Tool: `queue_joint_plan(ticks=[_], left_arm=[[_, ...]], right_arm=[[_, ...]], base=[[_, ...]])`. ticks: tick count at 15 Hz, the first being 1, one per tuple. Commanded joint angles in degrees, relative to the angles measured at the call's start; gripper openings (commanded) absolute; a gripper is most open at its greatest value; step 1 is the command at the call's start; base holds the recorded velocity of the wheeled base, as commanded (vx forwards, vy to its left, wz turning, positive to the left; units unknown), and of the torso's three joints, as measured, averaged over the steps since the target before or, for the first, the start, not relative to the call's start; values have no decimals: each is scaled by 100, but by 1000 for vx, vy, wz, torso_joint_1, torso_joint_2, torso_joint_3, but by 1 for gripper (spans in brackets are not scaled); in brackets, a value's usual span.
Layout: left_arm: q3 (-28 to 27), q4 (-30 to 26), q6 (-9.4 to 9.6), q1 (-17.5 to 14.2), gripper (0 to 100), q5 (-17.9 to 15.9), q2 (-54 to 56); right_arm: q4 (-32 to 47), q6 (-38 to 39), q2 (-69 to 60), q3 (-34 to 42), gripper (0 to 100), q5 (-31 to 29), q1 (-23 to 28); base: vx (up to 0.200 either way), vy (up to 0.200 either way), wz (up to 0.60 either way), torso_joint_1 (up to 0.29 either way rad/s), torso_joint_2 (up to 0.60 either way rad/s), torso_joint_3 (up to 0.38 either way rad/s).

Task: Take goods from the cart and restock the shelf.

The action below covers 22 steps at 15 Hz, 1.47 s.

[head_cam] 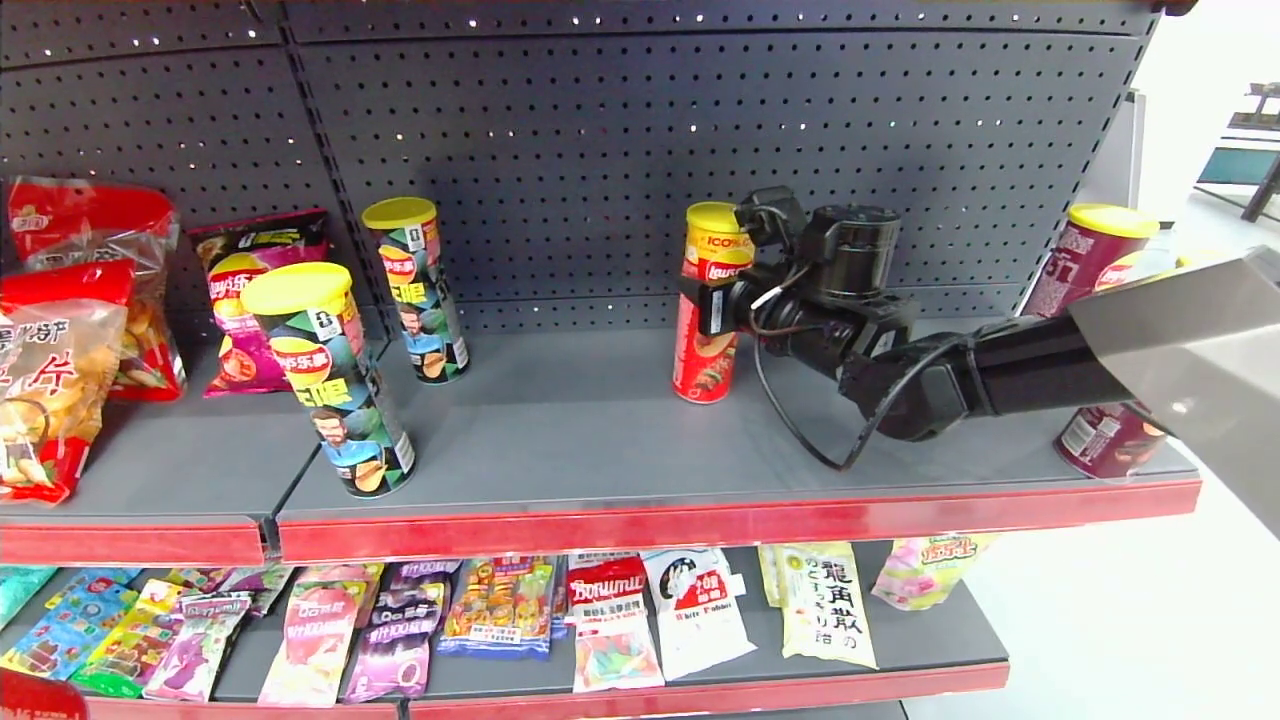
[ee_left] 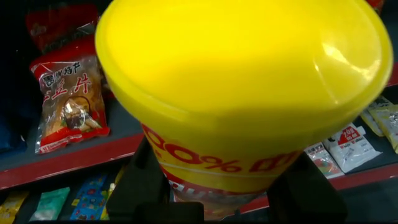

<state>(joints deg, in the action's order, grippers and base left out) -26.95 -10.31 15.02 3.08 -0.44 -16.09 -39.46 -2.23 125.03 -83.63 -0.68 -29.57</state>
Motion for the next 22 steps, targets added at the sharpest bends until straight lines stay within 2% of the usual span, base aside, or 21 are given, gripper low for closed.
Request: queue_joint_plan(ticks=[1, 5, 8, 9, 11, 14, 16, 22], left_arm=[[23, 3, 1, -1, 0, 0, 18], [41, 3, 1, -1, 0, 9, 45], [94, 12, 1, -1, 0, 9, 53], [94, 12, 1, -1, 0, 9, 89], [120, 3, 1, -1, 0, 9, 115], [129, -6, 1, -1, 0, 9, 141], [120, -6, 1, -1, 0, 26, 212], [120, -6, 1, -1, 0, 26, 220]], right_arm=[[0, 3, -224, 101, 0, -239, -198], [149, 3, -1261, 980, 0, -1698, -962], [132, 3, -1736, 1868, 0, -2349, -1121], [96, 3, -1903, 2263, 0, -2445, -1173], [79, 12, -2079, 2500, 0, -2525, -1261], [79, 276, -2105, 2509, 0, -2771, -1507], [70, 654, -1912, 2492, 0, -3192, -1657], [-150, 601, -1666, 2413, 0, -3157, -1499]], base=[[0, 0, 0, 0, 0, 0], [0, 0, 0, 0, 0, 0], [0, 0, 0, 0, 0, 0], [0, 0, 0, 0, 0, 0], [0, 0, 0, 0, 0, 0], [0, 0, 0, 0, 0, 0], [0, 0, 0, 0, 0, 0], [0, 0, 0, 0, 0, 0]])
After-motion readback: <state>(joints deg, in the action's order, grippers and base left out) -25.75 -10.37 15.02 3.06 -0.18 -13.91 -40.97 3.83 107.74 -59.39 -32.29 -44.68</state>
